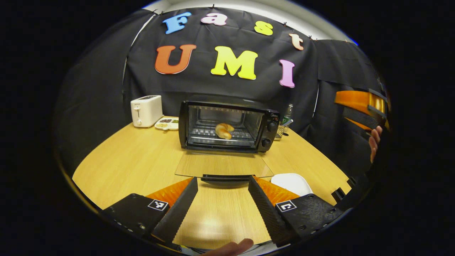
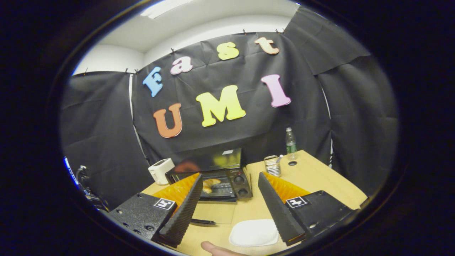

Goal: Open the electric oven with the left hand, put the food in, and close the electric oven.

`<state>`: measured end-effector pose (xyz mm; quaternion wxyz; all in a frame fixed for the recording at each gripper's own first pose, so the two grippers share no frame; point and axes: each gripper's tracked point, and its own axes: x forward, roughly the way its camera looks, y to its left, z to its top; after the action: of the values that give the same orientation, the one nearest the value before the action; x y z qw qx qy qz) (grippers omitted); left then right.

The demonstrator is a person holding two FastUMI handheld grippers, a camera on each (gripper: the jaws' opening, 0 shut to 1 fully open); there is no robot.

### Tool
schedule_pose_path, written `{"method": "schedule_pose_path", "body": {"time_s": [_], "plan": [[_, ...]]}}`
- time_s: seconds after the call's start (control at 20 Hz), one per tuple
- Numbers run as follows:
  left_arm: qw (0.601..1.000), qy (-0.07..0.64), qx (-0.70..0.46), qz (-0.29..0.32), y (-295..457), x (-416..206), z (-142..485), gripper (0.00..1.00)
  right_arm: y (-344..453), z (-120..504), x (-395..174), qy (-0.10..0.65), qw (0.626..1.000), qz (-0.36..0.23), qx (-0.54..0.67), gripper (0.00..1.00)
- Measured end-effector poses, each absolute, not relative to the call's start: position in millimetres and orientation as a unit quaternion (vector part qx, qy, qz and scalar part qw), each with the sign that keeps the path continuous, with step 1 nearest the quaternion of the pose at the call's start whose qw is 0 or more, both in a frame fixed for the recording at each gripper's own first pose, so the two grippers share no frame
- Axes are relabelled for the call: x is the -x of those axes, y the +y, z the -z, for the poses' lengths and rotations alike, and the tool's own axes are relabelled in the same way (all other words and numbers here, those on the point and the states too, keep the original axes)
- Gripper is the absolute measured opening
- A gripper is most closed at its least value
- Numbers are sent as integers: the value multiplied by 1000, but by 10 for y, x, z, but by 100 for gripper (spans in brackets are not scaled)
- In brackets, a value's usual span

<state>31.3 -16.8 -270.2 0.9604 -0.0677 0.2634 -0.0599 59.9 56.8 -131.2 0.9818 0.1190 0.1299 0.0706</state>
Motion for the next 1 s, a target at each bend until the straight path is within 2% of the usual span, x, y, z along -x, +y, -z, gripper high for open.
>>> {"method": "schedule_pose_path", "body": {"time_s": [0.2,0.4,0.65,1.0], "plan": [[941,323,51,84,-437,-422,3159,95,218,1149,-296,106,988,-56,-101,93],[926,369,26,82,-548,-574,3479,94,-2,1013,-92,83,992,-45,-85,94],[922,383,19,46,-489,-711,3615,94,-120,947,47,57,994,-50,-74,93],[916,396,40,40,-475,-848,3576,94,-235,1054,90,56,993,-49,-87,93]]}}
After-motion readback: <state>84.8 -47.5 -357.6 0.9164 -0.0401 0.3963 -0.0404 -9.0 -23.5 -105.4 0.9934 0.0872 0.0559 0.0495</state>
